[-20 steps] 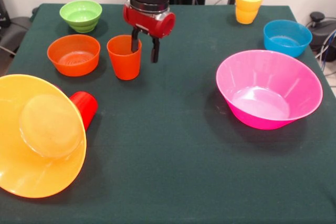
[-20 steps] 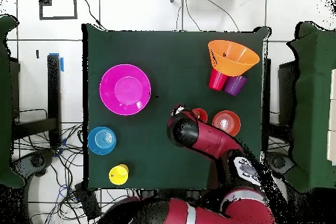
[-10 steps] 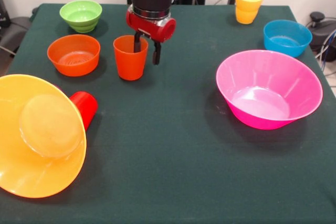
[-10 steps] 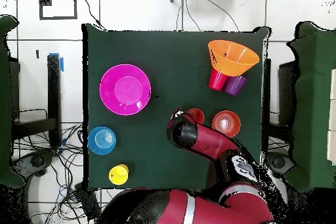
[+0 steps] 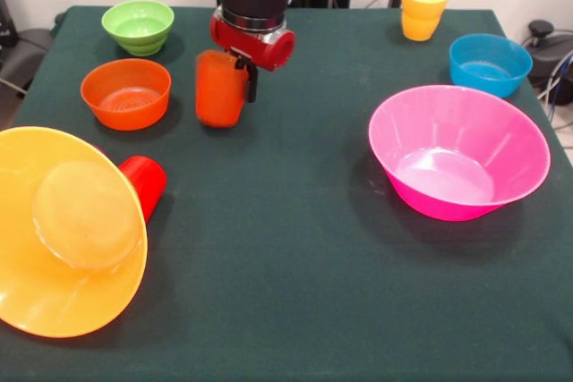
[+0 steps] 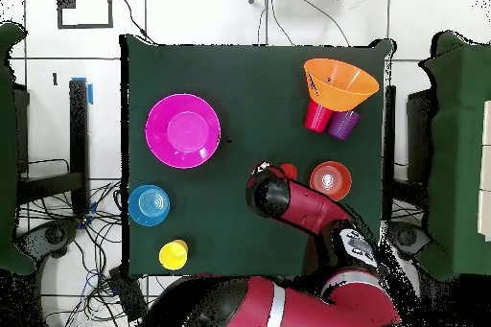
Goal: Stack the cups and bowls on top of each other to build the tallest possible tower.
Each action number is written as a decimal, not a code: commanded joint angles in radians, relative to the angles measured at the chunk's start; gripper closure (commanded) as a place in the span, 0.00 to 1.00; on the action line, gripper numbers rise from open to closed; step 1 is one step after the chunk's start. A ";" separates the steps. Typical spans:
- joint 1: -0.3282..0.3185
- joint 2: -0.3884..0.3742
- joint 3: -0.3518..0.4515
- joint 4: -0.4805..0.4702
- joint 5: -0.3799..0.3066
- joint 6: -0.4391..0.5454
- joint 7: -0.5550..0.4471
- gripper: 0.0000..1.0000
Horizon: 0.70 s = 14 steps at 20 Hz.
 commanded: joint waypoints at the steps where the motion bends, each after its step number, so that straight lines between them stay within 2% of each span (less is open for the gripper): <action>1: 0.014 0.020 0.060 -0.044 0.000 -0.002 0.118 1.00; 6: -0.009 -0.008 0.093 -0.036 0.001 0.000 0.117 1.00; 9: 0.006 -0.047 0.086 -0.026 0.012 0.010 0.129 1.00; 14: 0.033 -0.154 0.074 -0.039 0.044 0.131 0.126 1.00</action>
